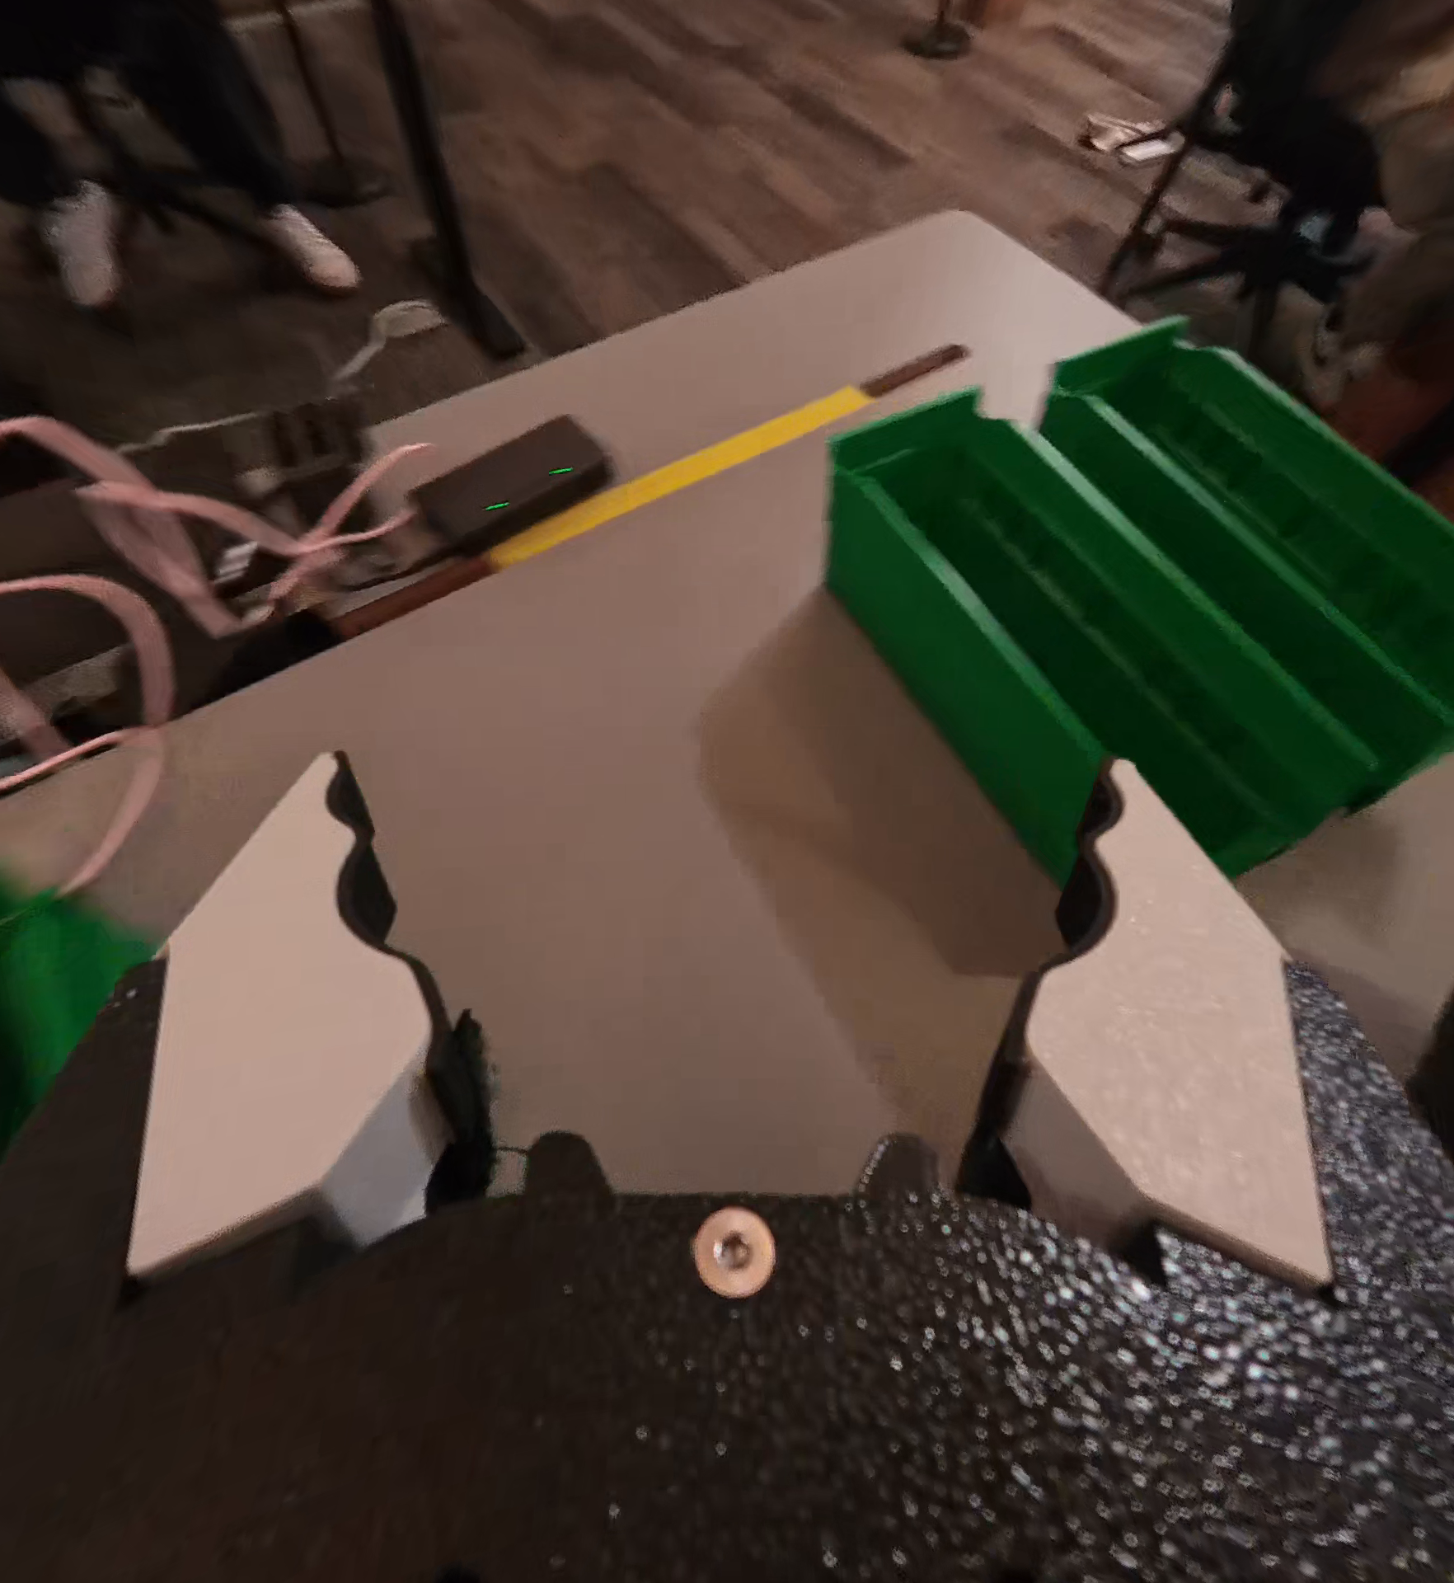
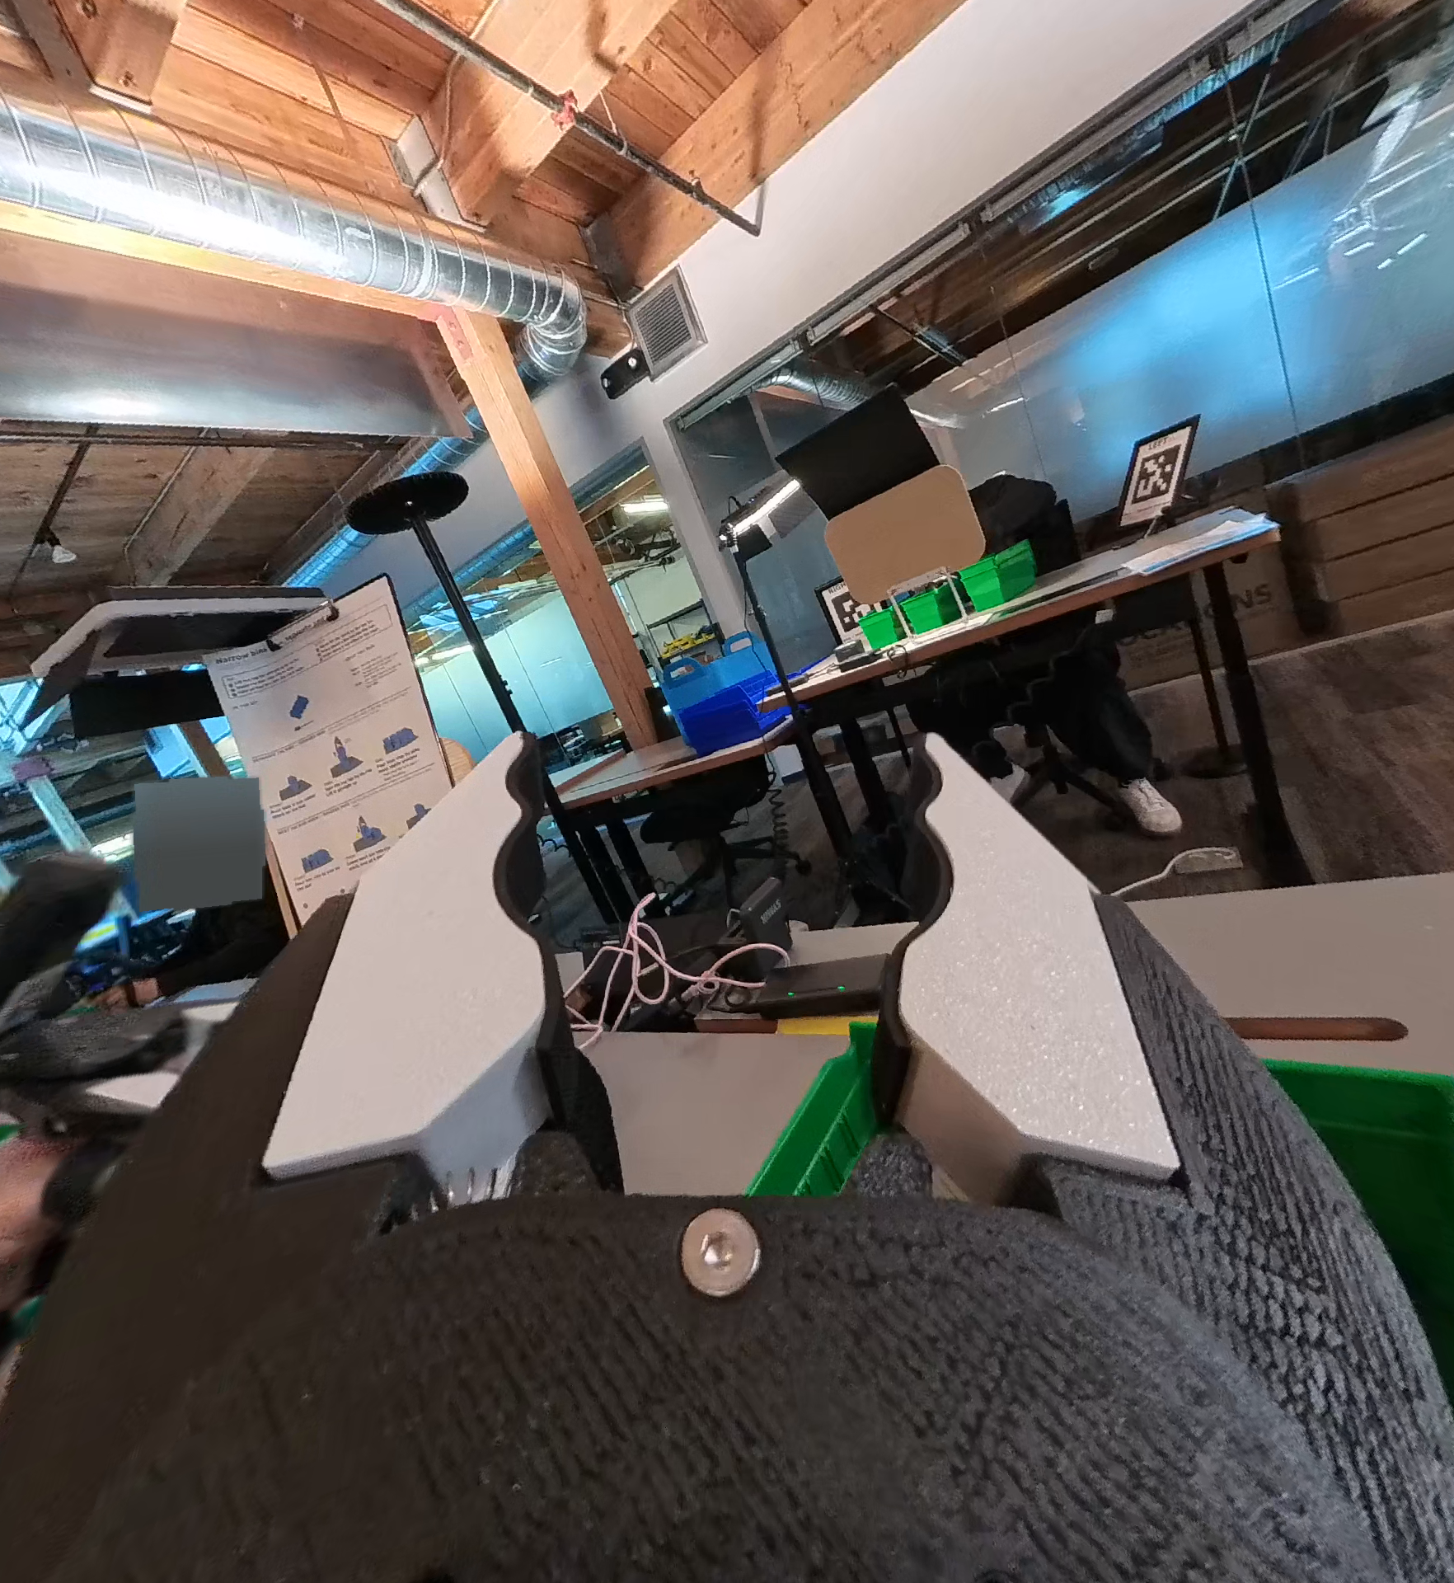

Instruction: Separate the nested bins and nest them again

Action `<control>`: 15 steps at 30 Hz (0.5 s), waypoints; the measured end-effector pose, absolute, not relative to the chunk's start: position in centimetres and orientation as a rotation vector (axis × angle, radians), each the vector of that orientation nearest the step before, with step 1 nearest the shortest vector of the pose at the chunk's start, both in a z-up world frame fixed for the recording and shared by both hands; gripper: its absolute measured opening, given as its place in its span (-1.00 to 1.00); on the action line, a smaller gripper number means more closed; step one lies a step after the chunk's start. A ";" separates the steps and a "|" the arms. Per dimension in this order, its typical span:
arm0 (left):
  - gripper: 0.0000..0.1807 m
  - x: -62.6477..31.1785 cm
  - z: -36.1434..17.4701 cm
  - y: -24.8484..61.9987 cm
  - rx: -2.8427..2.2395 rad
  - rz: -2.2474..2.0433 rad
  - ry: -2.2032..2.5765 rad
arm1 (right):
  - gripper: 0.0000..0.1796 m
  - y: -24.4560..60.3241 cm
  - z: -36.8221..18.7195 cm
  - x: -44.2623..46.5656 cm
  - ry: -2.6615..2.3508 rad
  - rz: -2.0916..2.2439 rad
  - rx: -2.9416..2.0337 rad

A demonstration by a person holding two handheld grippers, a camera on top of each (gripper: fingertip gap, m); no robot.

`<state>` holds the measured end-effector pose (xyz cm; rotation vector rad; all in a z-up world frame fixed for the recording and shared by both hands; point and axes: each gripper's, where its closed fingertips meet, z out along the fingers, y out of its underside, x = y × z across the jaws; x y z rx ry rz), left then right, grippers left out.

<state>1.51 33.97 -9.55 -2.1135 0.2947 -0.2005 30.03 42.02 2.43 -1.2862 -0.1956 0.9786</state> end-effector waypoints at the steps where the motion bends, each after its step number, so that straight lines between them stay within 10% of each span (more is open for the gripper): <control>1: 0.73 5.0 -10.1 35.2 -2.130 -0.235 0.348 | -0.06 42.0 2.5 30.1 -0.195 0.978 -1.284; 15: 0.76 20.4 -20.0 45.2 -2.736 -0.024 0.440 | -0.05 40.8 3.5 32.5 -0.149 1.139 -1.179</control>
